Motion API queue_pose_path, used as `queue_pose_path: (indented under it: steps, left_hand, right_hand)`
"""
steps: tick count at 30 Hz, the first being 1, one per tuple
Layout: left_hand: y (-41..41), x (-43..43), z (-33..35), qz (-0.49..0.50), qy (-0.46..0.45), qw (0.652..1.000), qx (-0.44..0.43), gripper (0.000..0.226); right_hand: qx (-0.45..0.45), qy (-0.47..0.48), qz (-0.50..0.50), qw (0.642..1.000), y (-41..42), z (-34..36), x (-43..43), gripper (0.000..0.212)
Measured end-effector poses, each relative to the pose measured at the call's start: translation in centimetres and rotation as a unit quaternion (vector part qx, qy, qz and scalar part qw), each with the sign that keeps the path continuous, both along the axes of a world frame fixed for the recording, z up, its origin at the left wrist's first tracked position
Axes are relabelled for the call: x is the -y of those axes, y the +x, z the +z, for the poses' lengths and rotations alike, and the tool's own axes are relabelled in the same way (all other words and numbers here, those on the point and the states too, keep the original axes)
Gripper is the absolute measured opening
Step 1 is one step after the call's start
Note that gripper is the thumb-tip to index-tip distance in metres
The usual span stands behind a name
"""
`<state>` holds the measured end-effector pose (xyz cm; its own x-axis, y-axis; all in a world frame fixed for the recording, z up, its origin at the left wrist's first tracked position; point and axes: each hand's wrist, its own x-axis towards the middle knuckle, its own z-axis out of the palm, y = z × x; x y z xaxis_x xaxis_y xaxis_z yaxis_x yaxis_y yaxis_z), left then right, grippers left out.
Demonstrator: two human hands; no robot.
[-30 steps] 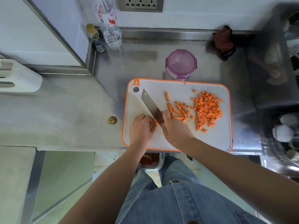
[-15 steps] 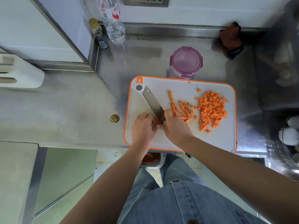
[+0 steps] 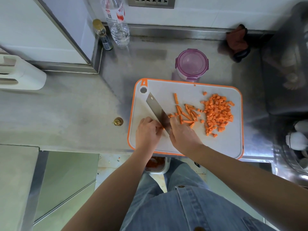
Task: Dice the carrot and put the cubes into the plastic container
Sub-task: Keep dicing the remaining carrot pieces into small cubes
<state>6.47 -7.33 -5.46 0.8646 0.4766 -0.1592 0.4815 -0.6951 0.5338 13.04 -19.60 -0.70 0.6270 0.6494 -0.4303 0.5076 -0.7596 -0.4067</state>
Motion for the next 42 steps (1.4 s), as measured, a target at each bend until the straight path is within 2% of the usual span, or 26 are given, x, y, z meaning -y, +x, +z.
queue_pose_path:
  steps: [5, 9, 12, 15, 17, 20, 26, 30, 33, 37, 42]
  left_hand:
    - [0.1, 0.2, 0.1, 0.018, -0.004, 1.0, -0.007, 0.006]
    - [0.2, 0.2, 0.1, 0.013, 0.0, 1.0, -0.016, 0.009]
    - [0.3, 0.2, 0.1, 0.011, -0.003, 1.0, -0.024, 0.008]
    - [0.5, 0.2, 0.5, 0.004, 0.005, 0.999, -0.032, 0.013]
    - [0.8, 0.3, 0.9, -0.008, 0.022, 0.999, -0.035, 0.017]
    - [1.8, 0.8, 1.4, -0.023, 0.044, 0.999, -0.006, 0.015]
    - [5.2, 2.0, 2.1, -0.14, 0.067, 0.987, 0.041, 0.016]
    - [7.6, 2.6, 2.3, -0.23, 0.099, 0.968, -0.009, 0.038]
    - [8.5, 2.7, 2.1, -0.248, 0.131, 0.958, -0.057, 0.044]
    - [8.9, 2.5, 2.1, -0.274, 0.155, 0.945, -0.086, 0.037]
    - [8.8, 2.1, 2.4, -0.309, 0.169, 0.935, -0.05, 0.041]
  right_hand:
    - [-0.008, -0.03, 0.006, 0.999, -0.4, -0.4, -0.9, 0.028]
    - [-0.001, -0.008, 0.006, 1.0, -0.1, -0.6, -0.8, 0.027]
    - [-0.005, 0.034, -0.011, 0.999, 0.6, -0.7, 0.2, 0.027]
    - [-0.019, 0.105, -0.083, 0.991, 1.5, -0.5, 1.2, 0.032]
    - [-0.014, 0.14, -0.123, 0.982, 2.4, -0.1, 2.0, 0.027]
    - [-0.029, 0.164, -0.185, 0.968, 3.6, 0.4, 3.7, 0.006]
    - [-0.047, 0.166, -0.292, 0.941, 5.0, 1.7, 7.6, 0.005]
    - [-0.069, 0.16, -0.314, 0.933, 5.3, 1.7, 9.0, 0.004]
    - [-0.081, 0.158, -0.324, 0.929, 5.6, 1.3, 9.4, 0.003]
    - [-0.088, 0.152, -0.319, 0.931, 6.2, 0.7, 9.7, 0.002]
    - [-0.092, 0.153, -0.305, 0.936, 6.8, 0.4, 9.5, 0.005]
